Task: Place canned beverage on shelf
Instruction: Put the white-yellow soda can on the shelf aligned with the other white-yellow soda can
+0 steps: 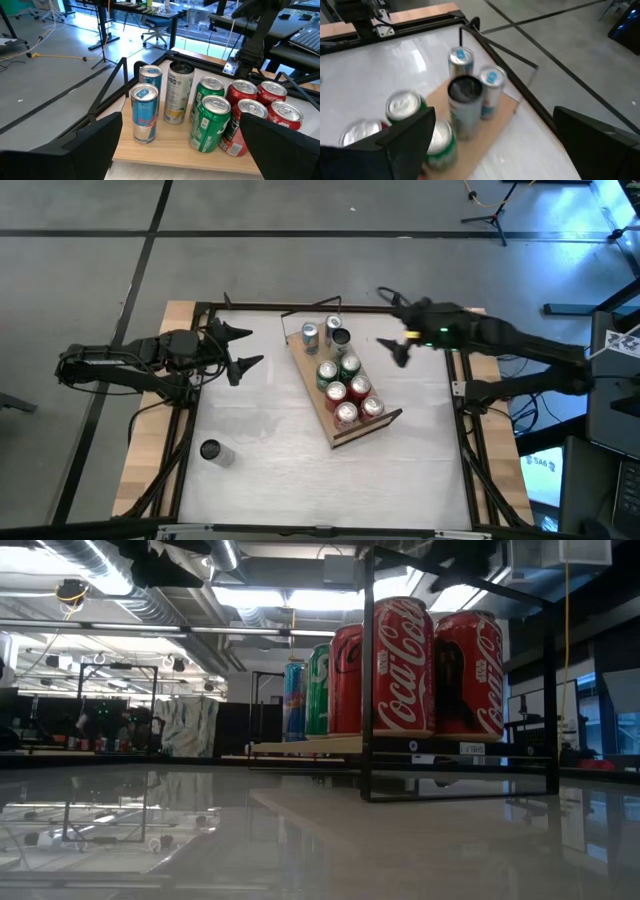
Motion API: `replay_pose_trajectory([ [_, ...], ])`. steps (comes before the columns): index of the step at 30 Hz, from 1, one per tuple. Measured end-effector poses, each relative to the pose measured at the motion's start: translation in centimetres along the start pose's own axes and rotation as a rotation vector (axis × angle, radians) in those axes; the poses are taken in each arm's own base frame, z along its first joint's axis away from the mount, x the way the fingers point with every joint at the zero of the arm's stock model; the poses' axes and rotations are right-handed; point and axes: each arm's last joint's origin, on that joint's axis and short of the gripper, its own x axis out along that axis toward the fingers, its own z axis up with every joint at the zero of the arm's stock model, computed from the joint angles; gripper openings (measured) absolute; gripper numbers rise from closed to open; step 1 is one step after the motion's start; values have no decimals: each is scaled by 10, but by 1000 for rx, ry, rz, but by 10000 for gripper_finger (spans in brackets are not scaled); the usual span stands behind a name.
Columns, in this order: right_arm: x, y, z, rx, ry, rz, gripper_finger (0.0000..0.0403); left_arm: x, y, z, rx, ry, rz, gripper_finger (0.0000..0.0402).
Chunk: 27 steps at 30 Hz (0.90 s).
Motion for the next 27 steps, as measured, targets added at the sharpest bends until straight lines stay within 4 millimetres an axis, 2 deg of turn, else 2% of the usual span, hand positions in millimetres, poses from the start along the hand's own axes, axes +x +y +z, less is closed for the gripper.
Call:
replay_pose_trajectory([
  [4, -38, -11, -9, -4, -9, -3, 399, 0, 0, 0, -1, 0, 0, 392],
  [7, -58, -18, -20, -16, -48, 1, 399, 0, 0, 0, -1, 0, 0, 392],
  [12, -75, -24, -63, -29, -76, 108, 399, 0, 0, 0, -1, 0, 0, 392],
  [14, -80, -25, -80, -16, -145, 154, 399, 0, 0, 0, -2, -1, 4, 392],
  [21, -78, -25, -144, -9, -380, 379, 399, 0, 0, 0, -8, -2, 7, 392],
  [27, -69, -22, -175, -24, -451, 476, 399, 0, 0, 0, -10, -2, 8, 392],
])
